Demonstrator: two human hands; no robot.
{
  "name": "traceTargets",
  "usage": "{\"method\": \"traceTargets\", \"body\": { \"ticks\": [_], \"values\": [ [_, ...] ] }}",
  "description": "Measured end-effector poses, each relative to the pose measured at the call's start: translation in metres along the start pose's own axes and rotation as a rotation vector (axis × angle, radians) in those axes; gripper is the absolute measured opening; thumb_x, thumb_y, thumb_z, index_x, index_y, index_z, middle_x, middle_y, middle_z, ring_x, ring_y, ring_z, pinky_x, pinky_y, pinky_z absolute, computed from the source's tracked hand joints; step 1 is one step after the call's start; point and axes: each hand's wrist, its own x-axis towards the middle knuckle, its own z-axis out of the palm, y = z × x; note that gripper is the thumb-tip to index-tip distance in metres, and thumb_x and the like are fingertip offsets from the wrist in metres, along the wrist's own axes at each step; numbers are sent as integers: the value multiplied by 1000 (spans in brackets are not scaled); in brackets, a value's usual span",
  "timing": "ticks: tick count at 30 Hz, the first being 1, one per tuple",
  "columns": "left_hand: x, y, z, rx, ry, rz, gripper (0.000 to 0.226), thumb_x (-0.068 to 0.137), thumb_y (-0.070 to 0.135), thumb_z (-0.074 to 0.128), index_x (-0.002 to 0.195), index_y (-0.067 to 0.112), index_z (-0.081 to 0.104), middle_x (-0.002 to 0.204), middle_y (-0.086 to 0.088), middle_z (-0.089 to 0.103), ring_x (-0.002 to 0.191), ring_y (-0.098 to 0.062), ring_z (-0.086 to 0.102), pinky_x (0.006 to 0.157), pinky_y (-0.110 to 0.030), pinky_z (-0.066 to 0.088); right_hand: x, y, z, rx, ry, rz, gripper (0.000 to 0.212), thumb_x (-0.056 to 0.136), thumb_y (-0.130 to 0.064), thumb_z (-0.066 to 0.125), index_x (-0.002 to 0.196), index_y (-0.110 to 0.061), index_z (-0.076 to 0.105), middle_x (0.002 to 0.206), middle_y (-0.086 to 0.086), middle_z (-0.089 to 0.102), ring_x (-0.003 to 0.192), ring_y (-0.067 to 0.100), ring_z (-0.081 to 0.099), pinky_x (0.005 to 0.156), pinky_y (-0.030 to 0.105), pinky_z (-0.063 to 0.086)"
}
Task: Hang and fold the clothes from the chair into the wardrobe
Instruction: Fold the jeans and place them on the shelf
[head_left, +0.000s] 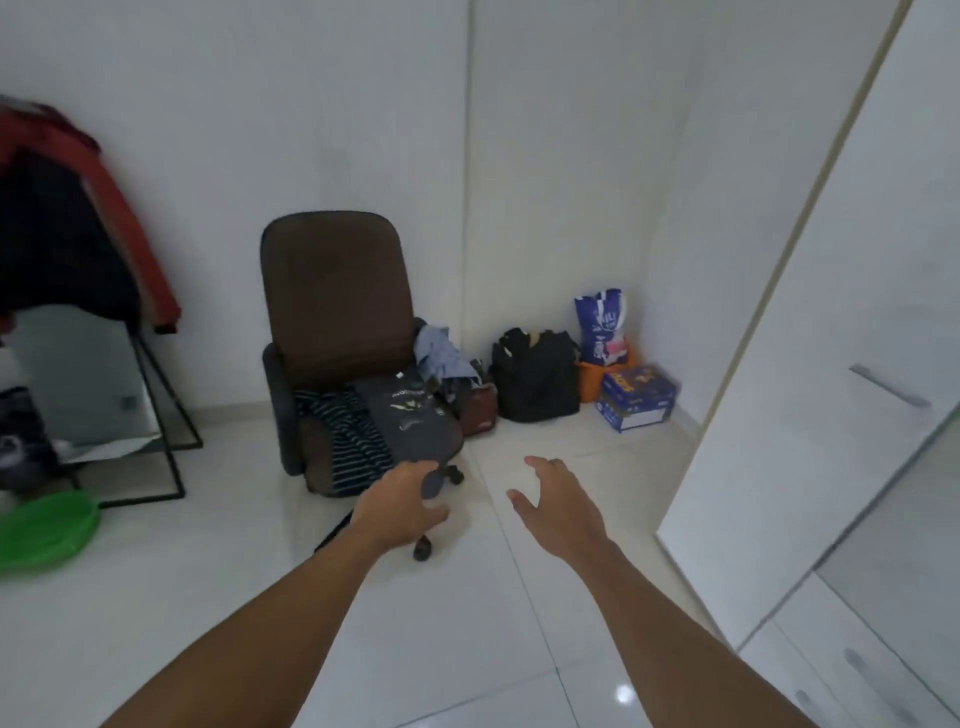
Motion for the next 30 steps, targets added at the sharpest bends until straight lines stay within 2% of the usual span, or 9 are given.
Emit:
{"method": "traceTargets", "body": {
  "ticks": [2,4,6,9,11,15,19,24,30],
  "values": [
    [12,-21,-18,-15,25,-43,52,79,50,66,124,26,61,122,4,65,110,-19,61,90,-36,52,36,-21,15,17,-19,-46,58,97,-45,54,148,-25,37,145,-1,43,133,18,44,103,35,45],
    [29,-39,-29,-18,58,-99,38,87,35,67,120,18,63,117,3,64,110,-21,61,85,-27,46,72,-37,32,38,-45,-71,58,97,-45,54,148,-24,37,146,-1,43,134,19,43,104,36,43],
    [51,-58,-34,-8,83,-126,44,85,42,68,125,25,61,120,6,62,111,-18,60,87,-26,45,110,-47,48,53,-69,-98,58,97,-45,54,148,-24,37,146,0,44,134,19,43,105,37,42],
    [104,-95,-34,-36,93,-181,54,72,62,61,120,38,59,115,14,65,103,-11,63,90,-34,55,174,-53,74,64,-89,-156,58,96,-47,55,147,-24,39,144,1,47,132,21,45,104,38,45],
    [147,-110,-35,-35,100,-200,56,72,62,61,123,39,58,115,14,63,104,-11,63,89,-36,56,220,-54,88,84,-110,-179,58,96,-47,56,147,-24,39,143,2,47,131,21,47,104,37,46],
    [229,-110,-44,-32,135,-249,70,80,56,67,142,29,48,134,5,56,120,-15,56,100,-32,48,318,-48,111,117,-183,-199,58,96,-50,53,147,-26,38,148,-1,43,136,20,43,107,38,43],
    [308,-114,-38,-118,109,-271,59,77,53,67,132,35,55,127,12,59,117,-11,58,99,-34,50,407,-36,129,111,-253,-195,58,96,-49,55,146,-25,39,145,0,45,134,20,44,106,38,44],
    [392,-140,-1,-206,69,-309,67,71,65,63,132,39,55,127,18,61,115,-7,59,95,-35,53,485,-12,139,93,-319,-170,55,96,-43,57,144,-21,43,136,4,49,127,22,48,100,37,46],
    [491,-141,13,-339,49,-338,70,75,59,68,136,26,57,126,12,62,116,-12,59,95,-34,52,586,20,150,95,-331,-154,56,95,-37,61,143,-14,45,139,8,51,129,25,49,103,40,45]
  ]
}}
